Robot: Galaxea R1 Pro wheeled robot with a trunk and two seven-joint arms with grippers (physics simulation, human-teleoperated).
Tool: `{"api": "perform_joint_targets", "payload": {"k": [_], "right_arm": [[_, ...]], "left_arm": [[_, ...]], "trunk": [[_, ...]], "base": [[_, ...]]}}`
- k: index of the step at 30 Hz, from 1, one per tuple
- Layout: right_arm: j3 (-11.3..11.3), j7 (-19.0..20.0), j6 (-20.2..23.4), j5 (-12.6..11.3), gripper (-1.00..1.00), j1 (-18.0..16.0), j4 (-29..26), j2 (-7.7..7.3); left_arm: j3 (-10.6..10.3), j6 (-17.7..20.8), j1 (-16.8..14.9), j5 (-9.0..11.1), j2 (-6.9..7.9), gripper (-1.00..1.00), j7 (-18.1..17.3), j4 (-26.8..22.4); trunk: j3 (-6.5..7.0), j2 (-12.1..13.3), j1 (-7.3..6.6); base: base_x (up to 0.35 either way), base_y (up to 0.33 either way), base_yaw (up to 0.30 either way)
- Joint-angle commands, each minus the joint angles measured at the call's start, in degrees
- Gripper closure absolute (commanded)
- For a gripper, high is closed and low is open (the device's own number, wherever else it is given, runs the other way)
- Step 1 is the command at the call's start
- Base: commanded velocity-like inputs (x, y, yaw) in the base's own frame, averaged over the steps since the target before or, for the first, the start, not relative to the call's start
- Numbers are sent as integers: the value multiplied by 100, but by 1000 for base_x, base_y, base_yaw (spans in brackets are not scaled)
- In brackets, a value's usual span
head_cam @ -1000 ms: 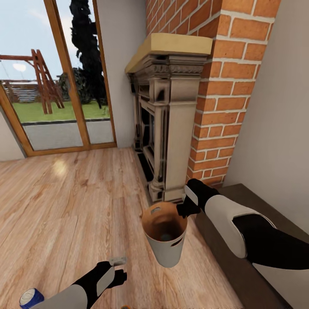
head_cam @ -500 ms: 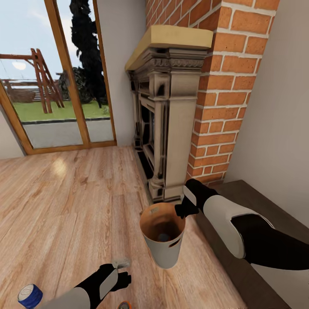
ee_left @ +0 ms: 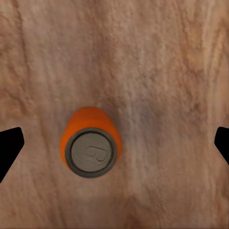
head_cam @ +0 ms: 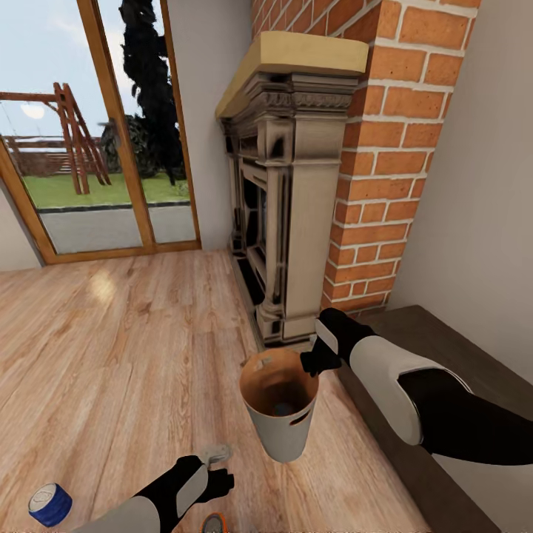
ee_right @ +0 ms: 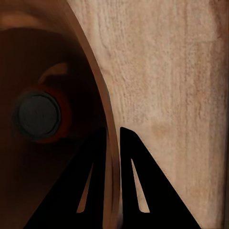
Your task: Put the three can of soda from the living room inside the tash can in the kitchen.
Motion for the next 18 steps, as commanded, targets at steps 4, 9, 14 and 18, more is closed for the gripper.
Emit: {"api": "perform_joint_targets", "payload": {"k": [4, 9, 14, 18], "right_arm": [[-63, 24, 0, -96, 100, -55, 30, 0], [-65, 25, 0, -96, 100, -200, 165, -1], [-60, 22, 0, -96, 100, -355, 293, -5], [-57, 20, 0, -96, 100, -424, 334, -8]], "left_arm": [[0, -59, -2, 5, 0, -100, -5, 0], [0, -85, -1, 5, 4, -100, -10, 0], [0, -113, -1, 4, 5, -100, -8, 0], [0, -145, -1, -2, 5, -100, -10, 0]], "trunk": [[-54, -123, 66], [-54, -123, 66], [-54, -123, 66], [-134, -205, 115]], "base": [[0, 0, 0], [0, 0, 0], [0, 0, 0], [0, 0, 0]]}}
